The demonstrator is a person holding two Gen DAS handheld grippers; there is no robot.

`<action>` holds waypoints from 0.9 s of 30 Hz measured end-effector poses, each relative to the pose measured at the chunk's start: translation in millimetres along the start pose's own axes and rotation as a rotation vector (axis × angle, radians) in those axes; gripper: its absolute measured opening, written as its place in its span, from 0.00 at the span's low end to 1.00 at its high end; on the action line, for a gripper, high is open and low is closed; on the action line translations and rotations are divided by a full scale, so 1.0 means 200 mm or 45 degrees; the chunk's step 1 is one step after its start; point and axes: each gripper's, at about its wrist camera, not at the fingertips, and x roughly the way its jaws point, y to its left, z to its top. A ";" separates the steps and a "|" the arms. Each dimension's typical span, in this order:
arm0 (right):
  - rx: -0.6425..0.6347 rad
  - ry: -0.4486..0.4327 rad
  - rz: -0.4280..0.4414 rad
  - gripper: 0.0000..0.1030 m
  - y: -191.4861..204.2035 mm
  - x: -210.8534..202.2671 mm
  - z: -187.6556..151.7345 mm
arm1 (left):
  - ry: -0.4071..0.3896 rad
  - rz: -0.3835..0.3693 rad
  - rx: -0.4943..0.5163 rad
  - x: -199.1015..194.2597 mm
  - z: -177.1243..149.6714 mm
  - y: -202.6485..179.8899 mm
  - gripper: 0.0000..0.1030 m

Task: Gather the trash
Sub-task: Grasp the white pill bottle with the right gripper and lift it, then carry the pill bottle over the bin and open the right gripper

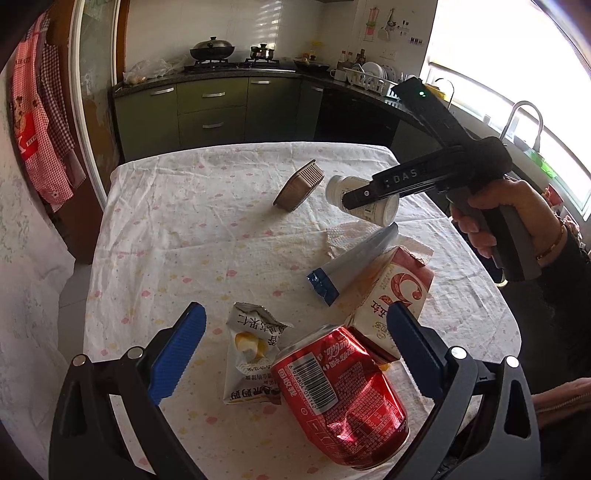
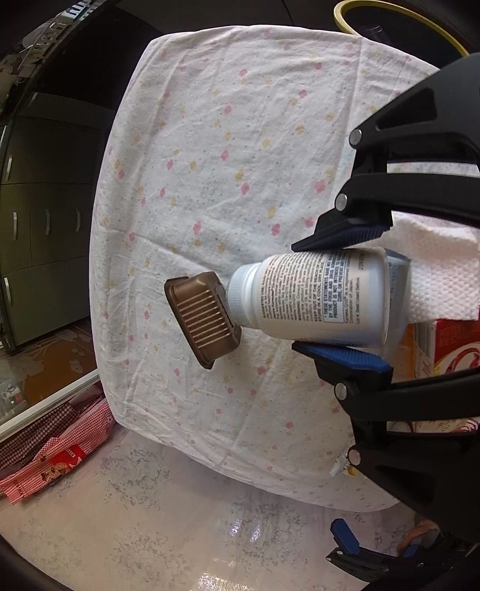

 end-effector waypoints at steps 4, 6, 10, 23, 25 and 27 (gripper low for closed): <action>0.025 -0.055 0.017 0.44 -0.08 -0.15 -0.10 | -0.001 -0.006 0.015 0.00 0.02 -0.03 0.94; 0.043 -0.088 -0.002 0.44 -0.14 -0.23 -0.16 | -0.005 -0.006 0.019 0.00 0.03 -0.04 0.94; 0.132 -0.161 -0.100 0.44 -0.36 -0.40 -0.30 | -0.008 -0.016 0.041 0.00 0.04 -0.08 0.94; 0.662 -0.130 -0.476 0.44 -1.40 -0.50 -0.83 | 0.024 -0.038 0.143 0.07 0.11 -0.27 0.94; 0.705 -0.117 -0.503 0.44 -1.49 -0.47 -0.88 | 0.032 -0.038 0.161 0.09 0.12 -0.30 0.94; 0.735 -0.104 -0.520 0.44 -1.56 -0.44 -0.91 | 0.038 -0.037 0.175 0.10 0.13 -0.32 0.94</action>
